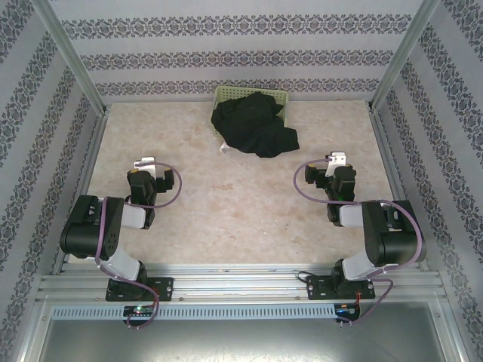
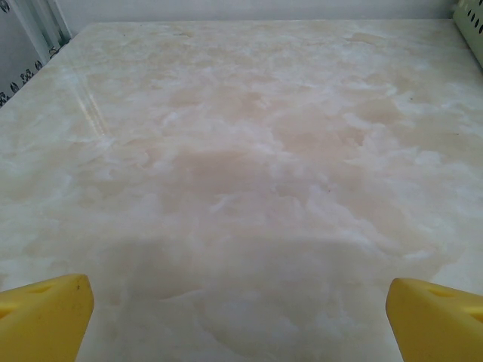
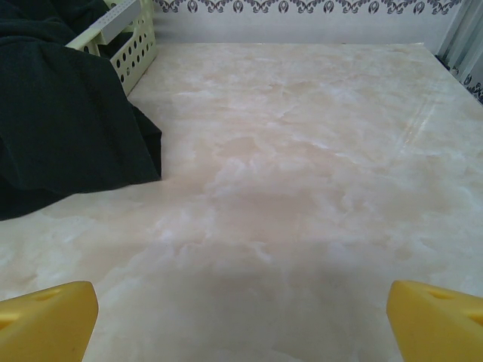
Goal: Fold the inside-out t-shirt
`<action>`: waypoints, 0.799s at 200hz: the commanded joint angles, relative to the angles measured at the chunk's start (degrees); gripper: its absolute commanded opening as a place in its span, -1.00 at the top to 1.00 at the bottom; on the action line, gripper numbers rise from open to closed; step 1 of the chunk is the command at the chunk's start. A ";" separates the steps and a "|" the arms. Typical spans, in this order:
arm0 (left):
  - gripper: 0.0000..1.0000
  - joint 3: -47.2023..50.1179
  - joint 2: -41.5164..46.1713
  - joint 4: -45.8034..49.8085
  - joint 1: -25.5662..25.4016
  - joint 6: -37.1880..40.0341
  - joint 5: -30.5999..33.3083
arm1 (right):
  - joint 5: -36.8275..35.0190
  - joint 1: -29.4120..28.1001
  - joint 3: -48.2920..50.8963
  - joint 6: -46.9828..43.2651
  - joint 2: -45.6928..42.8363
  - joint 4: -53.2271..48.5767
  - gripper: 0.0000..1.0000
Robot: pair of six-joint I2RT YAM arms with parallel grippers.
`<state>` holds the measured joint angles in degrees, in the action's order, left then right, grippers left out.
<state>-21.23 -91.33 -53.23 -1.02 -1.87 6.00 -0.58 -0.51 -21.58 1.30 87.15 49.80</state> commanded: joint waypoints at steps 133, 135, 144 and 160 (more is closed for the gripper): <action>-1.00 4.58 19.64 5.18 -4.17 4.42 1.81 | 0.60 -3.11 3.48 -3.50 -10.06 -0.69 -0.96; -1.00 4.24 20.69 6.48 -4.34 3.96 2.17 | 0.45 -3.34 3.61 -3.59 -11.04 -1.20 -0.96; -1.00 2.70 25.07 11.72 -4.65 0.82 2.53 | -1.02 -4.68 3.63 -4.18 -14.92 -4.45 -0.96; -1.00 0.52 31.52 17.08 -4.70 -9.00 2.21 | -2.71 -6.24 2.26 -1.83 -23.02 -13.69 -0.96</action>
<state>-16.64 -68.36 -47.18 -5.08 -0.43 6.24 -0.58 -4.67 -18.57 -1.10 73.38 45.76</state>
